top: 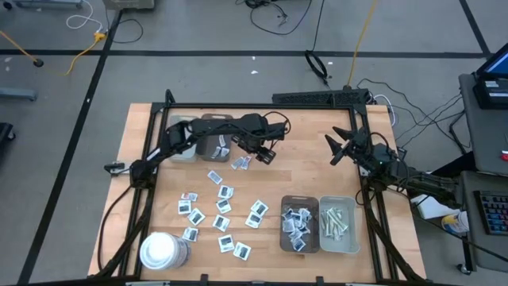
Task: Pick & Place First Aid Supplies
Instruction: Put the white ointment pack into the top black bin
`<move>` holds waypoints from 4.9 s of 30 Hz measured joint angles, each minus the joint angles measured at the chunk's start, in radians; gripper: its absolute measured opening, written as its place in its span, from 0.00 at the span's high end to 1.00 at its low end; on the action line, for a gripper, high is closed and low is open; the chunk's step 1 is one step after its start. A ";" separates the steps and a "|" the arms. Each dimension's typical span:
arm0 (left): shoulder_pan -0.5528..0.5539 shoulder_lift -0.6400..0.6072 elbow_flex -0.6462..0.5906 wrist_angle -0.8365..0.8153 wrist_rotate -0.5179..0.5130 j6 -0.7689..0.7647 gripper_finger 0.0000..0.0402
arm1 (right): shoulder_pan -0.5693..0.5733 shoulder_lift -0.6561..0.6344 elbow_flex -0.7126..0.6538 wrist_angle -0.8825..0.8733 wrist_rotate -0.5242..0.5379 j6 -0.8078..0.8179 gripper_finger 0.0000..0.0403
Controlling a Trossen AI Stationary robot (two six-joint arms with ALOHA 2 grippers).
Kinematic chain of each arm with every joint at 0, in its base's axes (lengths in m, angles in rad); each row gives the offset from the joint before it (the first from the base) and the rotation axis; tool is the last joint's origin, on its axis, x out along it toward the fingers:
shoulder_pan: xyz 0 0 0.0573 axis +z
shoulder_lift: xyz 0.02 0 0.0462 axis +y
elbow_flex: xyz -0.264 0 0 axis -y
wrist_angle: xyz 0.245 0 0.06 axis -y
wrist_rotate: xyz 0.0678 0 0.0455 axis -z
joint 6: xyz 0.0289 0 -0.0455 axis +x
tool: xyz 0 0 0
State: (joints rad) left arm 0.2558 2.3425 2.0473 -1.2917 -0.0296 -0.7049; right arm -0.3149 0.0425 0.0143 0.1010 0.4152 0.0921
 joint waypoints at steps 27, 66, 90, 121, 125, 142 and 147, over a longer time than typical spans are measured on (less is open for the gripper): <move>0.001 0.008 -0.110 0.074 0.028 -0.019 0.81 | 0.000 0.000 0.000 0.000 0.000 0.000 0.44; 0.256 -0.208 -0.121 -0.097 0.051 0.168 1.00 | 0.000 0.000 0.000 0.000 -0.001 0.000 0.45; 0.336 -0.206 -0.311 -0.011 0.020 0.179 1.00 | 0.000 0.000 0.000 0.000 -0.001 0.000 0.44; 0.201 -0.314 -0.317 -0.015 0.032 0.701 0.55 | 0.000 0.000 0.000 0.000 -0.001 0.000 0.45; 0.200 -0.314 -0.316 -0.006 0.038 0.679 0.57 | 0.000 0.000 0.000 0.000 -0.001 0.000 0.45; 0.245 -0.210 -0.080 0.000 0.055 0.703 0.59 | 0.000 0.000 0.000 0.000 -0.001 0.000 0.45; 0.251 -0.151 -0.020 -0.016 0.056 0.705 0.59 | 0.000 0.000 0.000 0.000 -0.001 0.000 0.45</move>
State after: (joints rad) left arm 0.5073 2.1918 2.0271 -1.3073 0.0268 -0.0001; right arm -0.3153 0.0429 0.0143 0.1009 0.4145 0.0921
